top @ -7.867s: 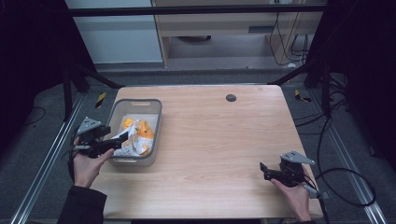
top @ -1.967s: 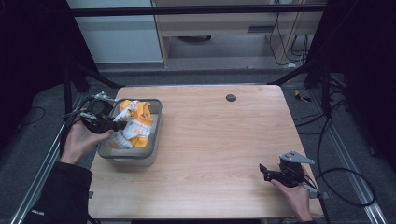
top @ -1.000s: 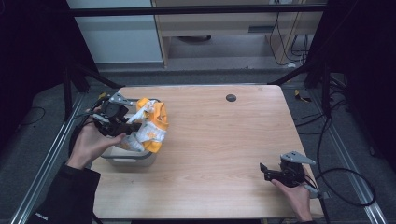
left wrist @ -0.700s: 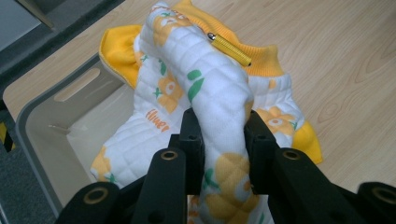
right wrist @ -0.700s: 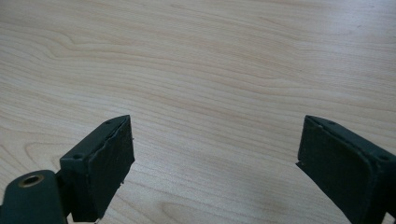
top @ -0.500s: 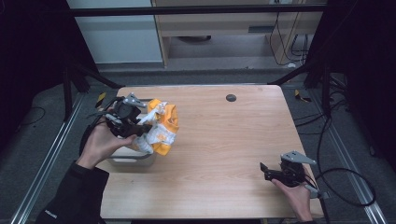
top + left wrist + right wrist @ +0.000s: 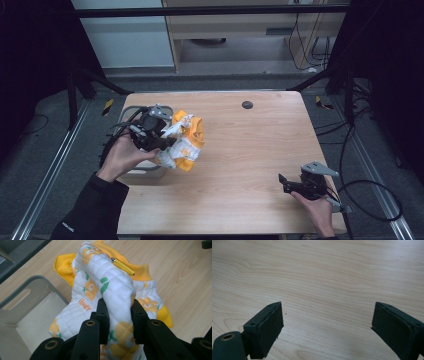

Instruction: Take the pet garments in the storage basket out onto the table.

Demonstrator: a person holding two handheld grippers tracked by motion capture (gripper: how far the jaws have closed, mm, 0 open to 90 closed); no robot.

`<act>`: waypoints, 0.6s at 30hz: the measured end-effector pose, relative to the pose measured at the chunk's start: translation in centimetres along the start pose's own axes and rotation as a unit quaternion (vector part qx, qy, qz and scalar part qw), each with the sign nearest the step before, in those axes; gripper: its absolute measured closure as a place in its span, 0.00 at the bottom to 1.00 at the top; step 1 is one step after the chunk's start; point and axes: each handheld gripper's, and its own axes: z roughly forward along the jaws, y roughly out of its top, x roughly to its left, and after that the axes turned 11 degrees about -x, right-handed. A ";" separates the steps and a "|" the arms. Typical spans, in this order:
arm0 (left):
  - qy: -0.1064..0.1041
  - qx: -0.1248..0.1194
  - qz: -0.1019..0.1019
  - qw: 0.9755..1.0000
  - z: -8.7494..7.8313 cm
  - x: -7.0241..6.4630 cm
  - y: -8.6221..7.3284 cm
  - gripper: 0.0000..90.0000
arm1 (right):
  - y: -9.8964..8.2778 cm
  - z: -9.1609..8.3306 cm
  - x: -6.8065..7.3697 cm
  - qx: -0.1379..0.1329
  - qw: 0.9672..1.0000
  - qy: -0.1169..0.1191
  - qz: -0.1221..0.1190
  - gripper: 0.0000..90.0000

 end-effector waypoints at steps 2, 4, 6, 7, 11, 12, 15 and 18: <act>-0.003 0.000 0.003 1.000 0.3 -0.3 0.1 0.81 | 0.0 0.0 0.0 0.000 1.000 0.000 0.000 0.11; -0.011 0.000 0.005 1.000 0.8 -0.7 0.2 0.81 | 0.0 0.0 0.0 -0.001 1.000 -0.001 0.001 0.11; -0.014 0.003 0.008 1.000 1.0 -0.8 0.3 0.81 | 0.0 0.0 0.0 -0.002 1.000 -0.001 -0.001 0.11; -0.016 0.006 0.012 1.000 1.4 -1.0 0.4 0.81 | 0.0 0.0 0.0 -0.002 1.000 -0.001 -0.001 0.11; -0.025 0.008 0.018 0.999 2.0 -1.5 0.6 0.81 | 0.0 -0.1 -0.1 -0.004 1.000 -0.004 -0.003 0.11; -0.028 0.008 0.019 0.999 2.2 -1.6 0.7 0.81 | 0.0 -0.1 -0.1 -0.004 1.000 -0.004 -0.002 0.11; -0.033 0.010 0.023 0.999 2.7 -2.0 0.7 0.81 | 0.0 -0.1 -0.1 -0.004 1.000 -0.004 -0.003 0.11; -0.034 0.013 0.026 0.999 3.1 -2.2 0.7 0.81 | 0.0 -0.1 -0.1 -0.004 1.000 -0.005 -0.005 0.11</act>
